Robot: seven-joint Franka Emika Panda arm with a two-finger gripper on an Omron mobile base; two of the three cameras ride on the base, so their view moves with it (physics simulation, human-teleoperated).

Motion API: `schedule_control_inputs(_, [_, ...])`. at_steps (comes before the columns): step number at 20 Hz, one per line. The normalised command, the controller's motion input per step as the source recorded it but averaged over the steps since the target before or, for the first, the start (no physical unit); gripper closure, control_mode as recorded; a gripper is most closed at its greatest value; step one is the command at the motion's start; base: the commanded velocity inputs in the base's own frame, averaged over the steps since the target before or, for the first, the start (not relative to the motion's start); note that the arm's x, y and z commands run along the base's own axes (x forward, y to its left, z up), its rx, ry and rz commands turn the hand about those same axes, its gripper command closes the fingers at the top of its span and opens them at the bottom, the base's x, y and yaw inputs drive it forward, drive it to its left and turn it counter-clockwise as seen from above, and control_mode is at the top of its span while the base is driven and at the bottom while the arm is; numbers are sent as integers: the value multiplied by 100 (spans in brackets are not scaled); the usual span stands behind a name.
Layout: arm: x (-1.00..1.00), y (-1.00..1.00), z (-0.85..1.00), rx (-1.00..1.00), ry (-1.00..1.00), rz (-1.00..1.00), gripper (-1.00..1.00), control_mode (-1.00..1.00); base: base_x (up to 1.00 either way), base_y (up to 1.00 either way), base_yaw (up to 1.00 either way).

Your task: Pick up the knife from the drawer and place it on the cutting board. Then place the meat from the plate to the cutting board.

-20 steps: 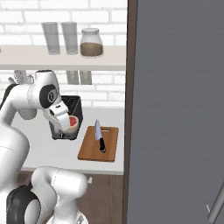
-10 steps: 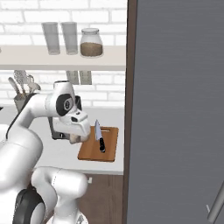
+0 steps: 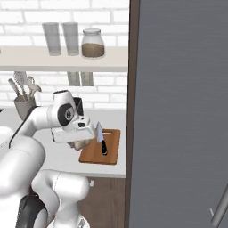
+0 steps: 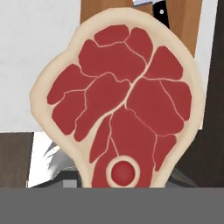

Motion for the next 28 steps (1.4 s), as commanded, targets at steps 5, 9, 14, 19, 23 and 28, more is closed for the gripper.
schedule_control_inputs(5, [35, -7, -14, 0, 0, 46, 100, -100, 0, 0, 0])
schedule_control_inputs(9, [48, -11, -25, 5, 8, 41, 100, -100, 0, 0, 0])
schedule_control_inputs(14, [28, 2, -38, 2, 24, 15, 100, -100, 0, 0, 0])
schedule_control_inputs(19, [7, -7, -46, 0, 15, 3, 100, -100, 0, 0, 0])
schedule_control_inputs(23, [10, -27, -3, 1, 3, 0, 100, -100, 0, 0, 0])
schedule_control_inputs(28, [39, -25, -10, 0, 0, 0, 100, -100, 0, 0, 0])
